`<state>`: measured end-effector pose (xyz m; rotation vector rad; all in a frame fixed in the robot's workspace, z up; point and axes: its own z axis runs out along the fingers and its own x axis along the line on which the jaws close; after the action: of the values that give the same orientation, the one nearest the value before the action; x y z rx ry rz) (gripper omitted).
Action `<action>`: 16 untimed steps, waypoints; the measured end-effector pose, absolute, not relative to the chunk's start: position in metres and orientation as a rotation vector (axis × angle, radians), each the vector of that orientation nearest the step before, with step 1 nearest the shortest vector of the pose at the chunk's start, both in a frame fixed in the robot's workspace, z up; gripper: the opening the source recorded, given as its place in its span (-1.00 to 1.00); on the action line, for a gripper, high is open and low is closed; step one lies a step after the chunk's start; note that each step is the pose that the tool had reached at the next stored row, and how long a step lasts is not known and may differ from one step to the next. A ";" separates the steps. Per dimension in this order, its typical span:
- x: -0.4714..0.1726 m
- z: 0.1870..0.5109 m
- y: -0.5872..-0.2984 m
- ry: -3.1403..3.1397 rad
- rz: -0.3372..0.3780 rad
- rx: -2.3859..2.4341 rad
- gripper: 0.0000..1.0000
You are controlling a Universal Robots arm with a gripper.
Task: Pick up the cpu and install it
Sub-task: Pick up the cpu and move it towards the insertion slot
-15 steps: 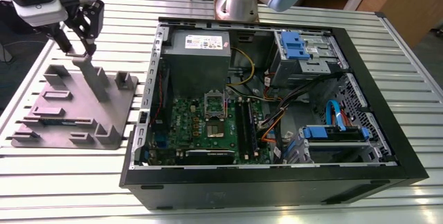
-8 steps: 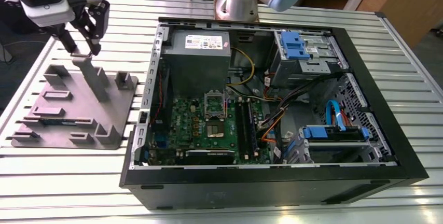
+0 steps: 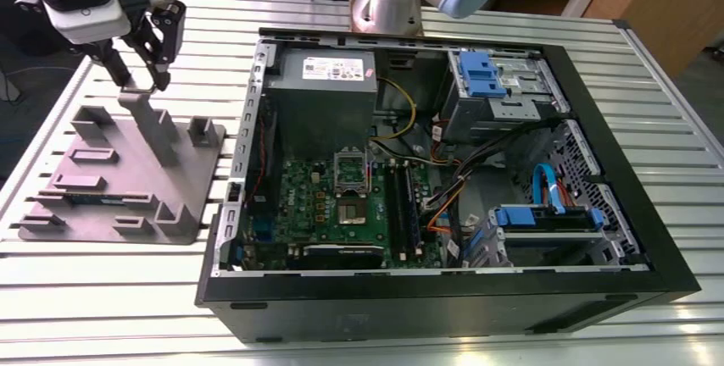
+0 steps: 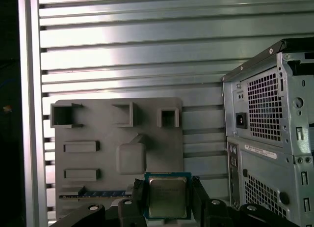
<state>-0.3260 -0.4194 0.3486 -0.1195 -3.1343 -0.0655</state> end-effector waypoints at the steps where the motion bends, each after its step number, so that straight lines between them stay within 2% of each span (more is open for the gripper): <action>1: -0.326 0.349 -0.419 -3.134 -0.065 -0.119 -0.06; 16: -0.319 0.349 -0.419 -3.134 -0.065 -0.119 -0.06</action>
<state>-0.3187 -0.4194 0.3486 -0.1192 -3.1343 -0.0655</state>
